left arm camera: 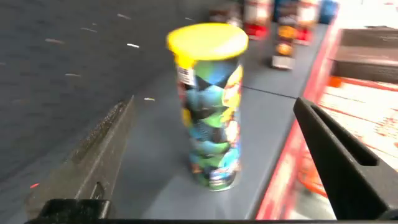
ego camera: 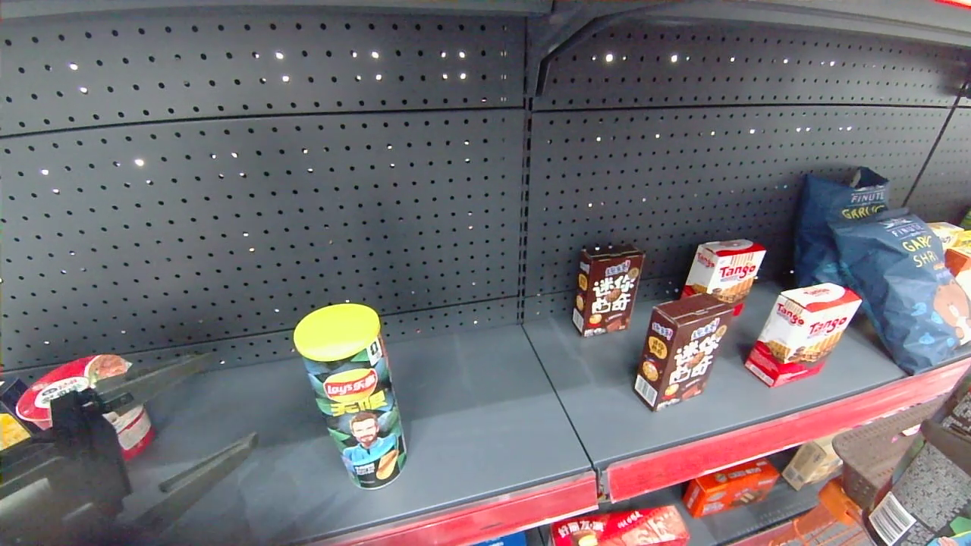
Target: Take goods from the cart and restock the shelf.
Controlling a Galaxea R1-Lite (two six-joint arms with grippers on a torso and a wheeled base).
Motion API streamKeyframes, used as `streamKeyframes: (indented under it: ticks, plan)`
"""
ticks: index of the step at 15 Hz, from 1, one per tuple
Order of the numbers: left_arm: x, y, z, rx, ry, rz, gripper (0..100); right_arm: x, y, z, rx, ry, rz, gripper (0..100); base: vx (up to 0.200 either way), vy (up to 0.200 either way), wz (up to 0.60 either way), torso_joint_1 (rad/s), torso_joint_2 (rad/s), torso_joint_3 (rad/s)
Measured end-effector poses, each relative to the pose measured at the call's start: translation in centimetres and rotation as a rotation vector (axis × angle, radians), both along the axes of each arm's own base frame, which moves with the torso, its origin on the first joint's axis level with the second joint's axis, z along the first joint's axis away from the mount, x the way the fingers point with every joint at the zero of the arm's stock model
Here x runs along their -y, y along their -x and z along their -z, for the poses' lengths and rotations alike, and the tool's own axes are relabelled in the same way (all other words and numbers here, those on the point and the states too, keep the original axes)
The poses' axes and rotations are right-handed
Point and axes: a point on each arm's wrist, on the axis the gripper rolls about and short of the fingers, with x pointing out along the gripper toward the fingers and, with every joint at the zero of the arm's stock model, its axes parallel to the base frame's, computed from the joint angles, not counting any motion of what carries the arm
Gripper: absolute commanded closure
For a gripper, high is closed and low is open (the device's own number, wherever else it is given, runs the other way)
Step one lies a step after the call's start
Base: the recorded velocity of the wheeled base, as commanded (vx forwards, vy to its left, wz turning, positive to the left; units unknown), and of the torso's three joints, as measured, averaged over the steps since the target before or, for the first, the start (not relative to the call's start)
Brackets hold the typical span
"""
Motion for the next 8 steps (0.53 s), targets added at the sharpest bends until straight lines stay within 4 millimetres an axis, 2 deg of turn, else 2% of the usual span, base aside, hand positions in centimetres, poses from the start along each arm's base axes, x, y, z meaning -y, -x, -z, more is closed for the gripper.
streamKeyframes:
  ticks: [5,8]
  plan:
    - [-0.9,2.9,-1.5,0.069,0.013,-0.247,0,0.1,0.1,-1.3,0.049,-0.006,0.005,100,0.0,0.0,0.0,0.0,0.0,0.0]
    - [-0.5,5.0,-2.5,0.091,0.11,-0.327,0,0.0,0.1,-2.0,0.071,-0.009,0.004,100,0.0,0.0,0.0,0.0,0.0,0.0]
